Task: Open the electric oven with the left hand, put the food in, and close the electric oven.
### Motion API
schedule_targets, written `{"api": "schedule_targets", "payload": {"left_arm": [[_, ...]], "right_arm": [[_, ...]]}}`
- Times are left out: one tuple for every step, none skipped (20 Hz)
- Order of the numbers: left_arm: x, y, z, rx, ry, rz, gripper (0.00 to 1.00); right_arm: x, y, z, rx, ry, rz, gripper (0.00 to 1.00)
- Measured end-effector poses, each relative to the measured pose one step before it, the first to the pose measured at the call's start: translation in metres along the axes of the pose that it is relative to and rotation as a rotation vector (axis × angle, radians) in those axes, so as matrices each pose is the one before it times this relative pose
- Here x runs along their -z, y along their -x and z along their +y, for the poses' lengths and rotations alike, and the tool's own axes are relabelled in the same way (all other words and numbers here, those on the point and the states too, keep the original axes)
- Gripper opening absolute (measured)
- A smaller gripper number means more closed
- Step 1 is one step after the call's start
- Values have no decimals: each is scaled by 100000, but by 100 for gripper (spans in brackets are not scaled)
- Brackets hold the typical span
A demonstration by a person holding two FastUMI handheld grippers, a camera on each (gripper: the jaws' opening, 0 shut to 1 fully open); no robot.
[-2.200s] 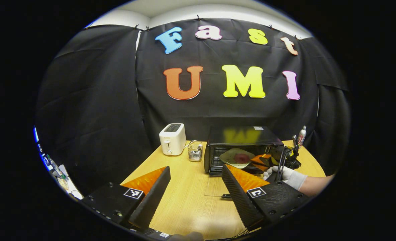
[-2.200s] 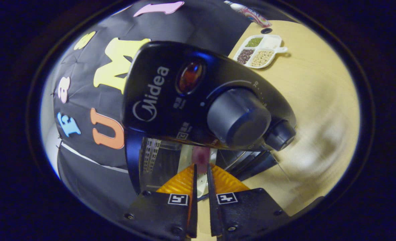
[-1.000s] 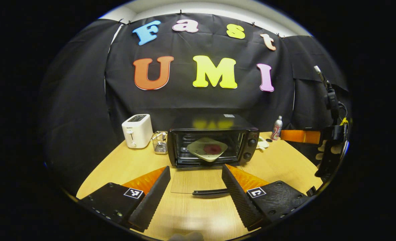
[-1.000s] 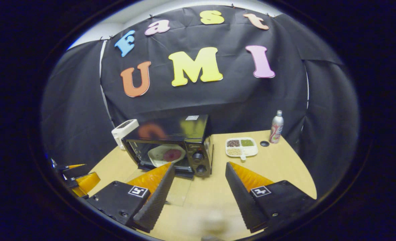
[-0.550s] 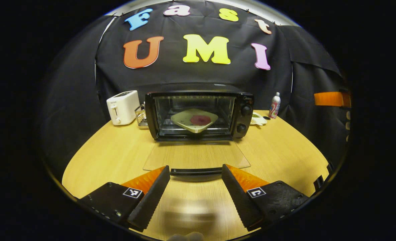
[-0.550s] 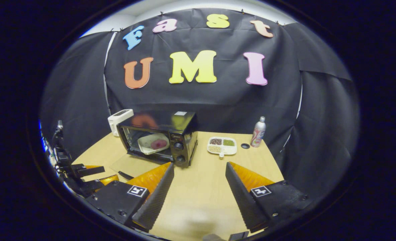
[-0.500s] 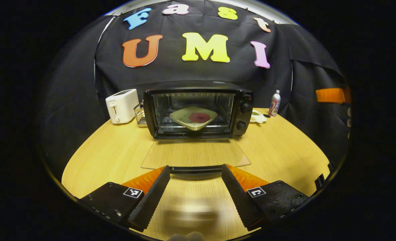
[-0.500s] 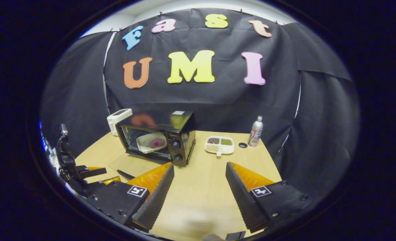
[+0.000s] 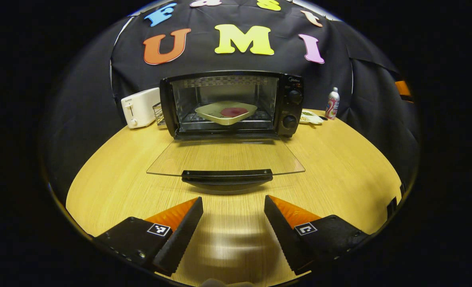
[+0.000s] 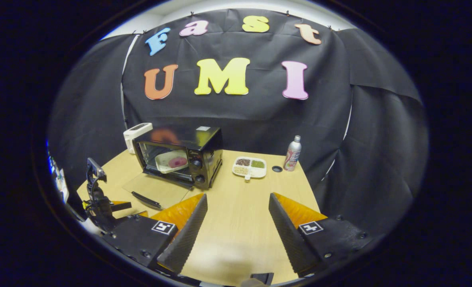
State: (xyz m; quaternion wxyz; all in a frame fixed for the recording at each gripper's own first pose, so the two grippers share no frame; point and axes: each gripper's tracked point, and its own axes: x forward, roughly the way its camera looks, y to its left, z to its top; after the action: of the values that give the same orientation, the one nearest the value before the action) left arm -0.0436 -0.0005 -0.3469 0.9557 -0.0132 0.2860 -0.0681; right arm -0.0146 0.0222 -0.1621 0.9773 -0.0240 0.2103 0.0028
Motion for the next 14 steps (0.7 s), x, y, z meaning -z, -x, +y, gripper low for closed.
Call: {"api": "schedule_targets", "payload": {"left_arm": [[368, -388, -140, 222, -226, 1006, 97], [334, -277, 35, 101, -87, 642, 96], [318, -367, 10, 653, 134, 884, 97], [134, -264, -66, 410, 97, 594, 97], [-22, -365, 3, 90, -272, -249, 97], [-151, -469, -81, 450, -138, -126, 97], [-53, -552, 118, 104, -231, -49, 97], [-25, -517, -101, 597, -153, 312, 97], [97, -341, 75, -104, -259, 481, 97], [-444, -311, 128, 164, -168, -1340, 97], [-108, -440, 160, 286, -32, 143, 97], [-259, -250, 138, -235, 100, -299, 96], [-225, -253, 85, -40, 233, -95, 97], [38, 21, 74, 160, 417, 54, 96]], "right_arm": [[180, 227, 55, 176, -587, 563, 98], [147, 166, 88, 236, -631, 524, 98], [141, 382, -11, 139, -401, 345, 96], [127, 317, 97, 46, -13, 360, 96], [134, 135, 124, 266, 339, 144, 98], [44, 162, 37, 457, 95, 269, 96], [100, -54, 152, 135, -98, 141, 96], [12, 52, 101, 265, -236, 339, 96], [-18, 130, 97, 190, -242, 64, 96], [-113, 65, 20, 607, -91, -85, 96], [53, 42, -50, 537, -156, -18, 96], [-2, 67, 120, 272, -577, 239, 96], [188, 57, 96, 284, -283, 286, 96], [27, 92, 4, 516, 30, 310, 98]]}}
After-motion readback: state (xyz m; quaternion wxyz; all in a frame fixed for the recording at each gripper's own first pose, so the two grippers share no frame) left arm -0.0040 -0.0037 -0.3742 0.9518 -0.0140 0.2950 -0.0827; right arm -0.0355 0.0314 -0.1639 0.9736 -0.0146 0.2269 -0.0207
